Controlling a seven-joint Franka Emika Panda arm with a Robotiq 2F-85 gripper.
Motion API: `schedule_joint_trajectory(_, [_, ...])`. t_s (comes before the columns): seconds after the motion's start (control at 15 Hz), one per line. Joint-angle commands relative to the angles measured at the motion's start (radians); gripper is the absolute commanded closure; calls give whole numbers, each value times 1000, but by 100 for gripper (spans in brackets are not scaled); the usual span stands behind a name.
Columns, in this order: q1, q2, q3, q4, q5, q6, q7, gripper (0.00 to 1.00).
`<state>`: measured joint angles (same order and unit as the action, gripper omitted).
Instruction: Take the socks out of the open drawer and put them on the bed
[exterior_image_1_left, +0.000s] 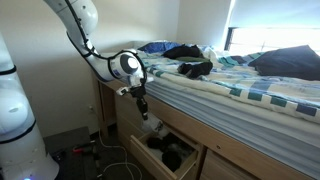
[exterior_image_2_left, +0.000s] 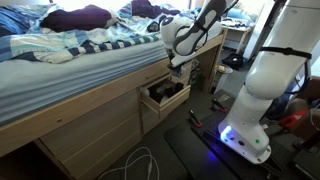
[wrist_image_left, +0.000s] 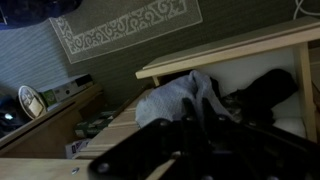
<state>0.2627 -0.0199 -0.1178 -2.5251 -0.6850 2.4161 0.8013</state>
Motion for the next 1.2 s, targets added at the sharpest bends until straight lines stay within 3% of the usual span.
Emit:
schedule_joint_trajectory(0.0, [-99, -88, 84, -11, 12, -18, -29, 97])
schedule_joint_trajectory(0.33, [-165, -163, 144, 7, 37, -53, -54, 98])
schedule_joint_trajectory(0.8, [-195, -252, 162, 60, 326, -77, -346, 97])
schedule_joint_trajectory(1.13, [-225, -298, 170, 117, 378, -159, -446, 97])
